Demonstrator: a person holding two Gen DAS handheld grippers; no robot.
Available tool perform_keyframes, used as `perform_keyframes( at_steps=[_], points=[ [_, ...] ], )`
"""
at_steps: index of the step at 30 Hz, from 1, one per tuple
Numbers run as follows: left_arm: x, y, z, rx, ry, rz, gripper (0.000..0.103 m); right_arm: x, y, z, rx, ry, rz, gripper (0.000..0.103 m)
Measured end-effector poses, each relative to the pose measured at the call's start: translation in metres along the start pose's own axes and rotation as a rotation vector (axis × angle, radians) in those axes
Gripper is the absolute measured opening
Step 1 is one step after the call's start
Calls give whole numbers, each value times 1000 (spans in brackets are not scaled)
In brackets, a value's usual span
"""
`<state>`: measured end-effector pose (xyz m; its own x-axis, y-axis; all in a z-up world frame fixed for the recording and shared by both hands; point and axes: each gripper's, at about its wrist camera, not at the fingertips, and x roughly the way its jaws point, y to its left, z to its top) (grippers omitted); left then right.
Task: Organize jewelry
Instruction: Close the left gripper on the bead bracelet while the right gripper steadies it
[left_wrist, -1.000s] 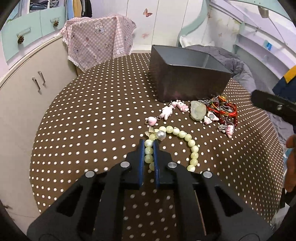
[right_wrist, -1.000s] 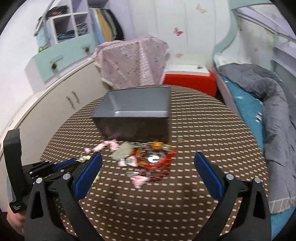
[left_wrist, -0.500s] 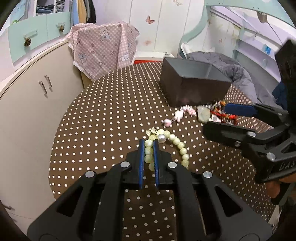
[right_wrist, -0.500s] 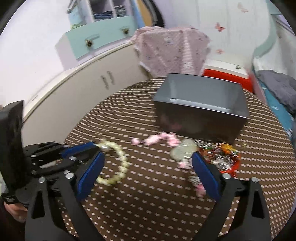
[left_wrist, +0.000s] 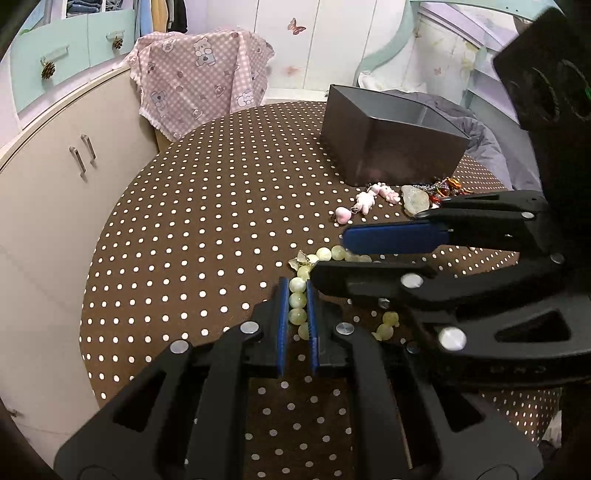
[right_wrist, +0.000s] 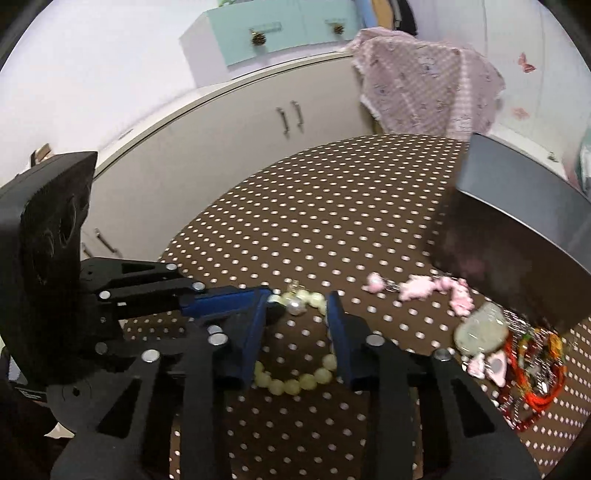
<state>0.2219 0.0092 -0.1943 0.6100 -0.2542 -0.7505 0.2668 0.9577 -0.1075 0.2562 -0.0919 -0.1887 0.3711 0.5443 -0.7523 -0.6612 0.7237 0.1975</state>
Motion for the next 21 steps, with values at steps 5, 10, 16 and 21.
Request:
perform_keyframes(
  at_steps=[5,10,16,21],
  points=[
    [0,-1,-2,10,-4,-2,10,4,4,2,-44,29,2,16],
    [0,-12,-4,80,-10,48,10,13,1,-1,-70,76,-29,7],
    [-1,-15,-4,86,-11,49,9,5,-5,-12,-39,51,-35,0],
    [-4,-18,-3,92,-13,42,9,-13,-10,-9,-10,17,-20,0]
  ],
)
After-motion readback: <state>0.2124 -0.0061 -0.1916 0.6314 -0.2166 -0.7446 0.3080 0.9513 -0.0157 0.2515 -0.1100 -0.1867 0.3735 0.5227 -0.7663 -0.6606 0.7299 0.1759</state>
